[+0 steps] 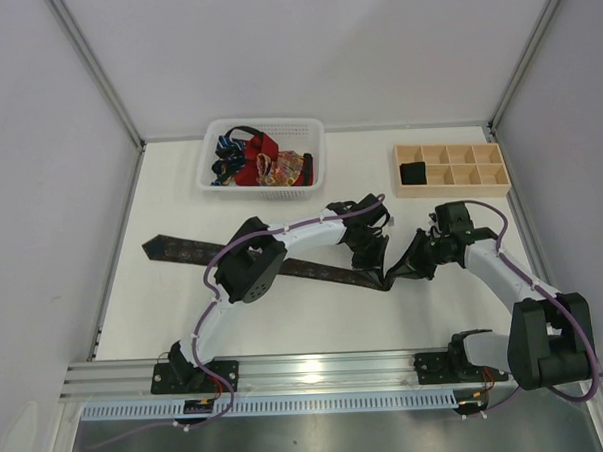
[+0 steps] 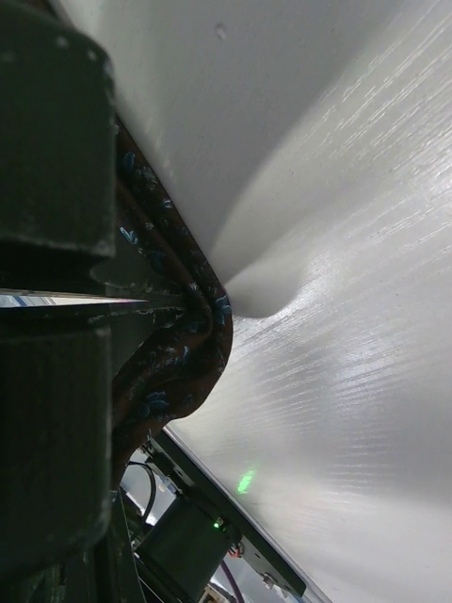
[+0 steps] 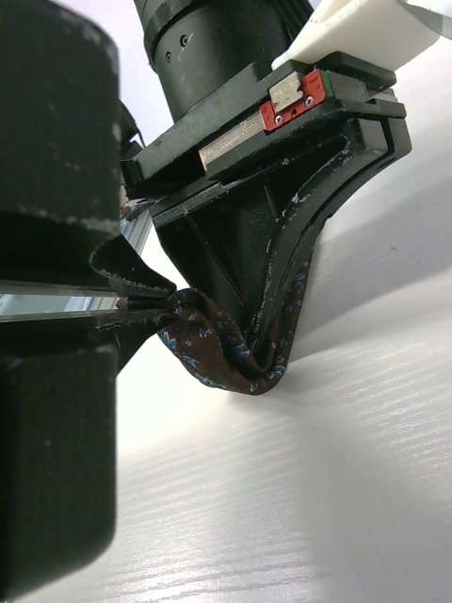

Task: Roll the ties
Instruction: Roll the tie

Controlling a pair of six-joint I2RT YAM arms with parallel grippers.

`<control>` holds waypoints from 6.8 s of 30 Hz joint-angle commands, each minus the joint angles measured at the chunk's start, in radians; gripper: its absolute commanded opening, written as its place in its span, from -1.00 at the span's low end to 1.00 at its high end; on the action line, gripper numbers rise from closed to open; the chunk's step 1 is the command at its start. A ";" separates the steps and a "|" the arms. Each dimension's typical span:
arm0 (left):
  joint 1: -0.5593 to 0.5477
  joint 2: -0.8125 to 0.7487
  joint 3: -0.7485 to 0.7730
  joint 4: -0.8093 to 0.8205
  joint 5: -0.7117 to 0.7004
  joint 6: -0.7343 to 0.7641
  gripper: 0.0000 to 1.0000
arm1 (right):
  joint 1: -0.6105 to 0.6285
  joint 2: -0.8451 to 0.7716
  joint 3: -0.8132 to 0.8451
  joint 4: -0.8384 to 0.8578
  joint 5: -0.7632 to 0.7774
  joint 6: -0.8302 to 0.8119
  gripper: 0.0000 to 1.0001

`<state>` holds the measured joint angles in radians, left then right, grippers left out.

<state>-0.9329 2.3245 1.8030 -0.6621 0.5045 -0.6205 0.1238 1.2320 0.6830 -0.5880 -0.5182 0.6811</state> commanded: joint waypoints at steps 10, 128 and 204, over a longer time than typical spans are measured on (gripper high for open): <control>-0.009 -0.056 0.019 0.041 0.054 -0.051 -0.99 | 0.007 -0.016 0.001 -0.001 0.012 0.011 -1.00; 0.236 -0.355 -0.353 0.056 0.061 0.030 -0.99 | 0.200 0.317 -0.039 0.573 -0.094 0.106 -0.56; 0.201 -0.174 -0.176 0.072 0.120 -0.039 -0.99 | 0.116 0.397 -0.034 0.530 -0.154 0.000 -1.00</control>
<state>-0.7353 2.1792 1.5700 -0.5777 0.6071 -0.6636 0.2401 1.6016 0.6586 -0.1333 -0.6594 0.6880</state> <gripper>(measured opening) 0.006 0.009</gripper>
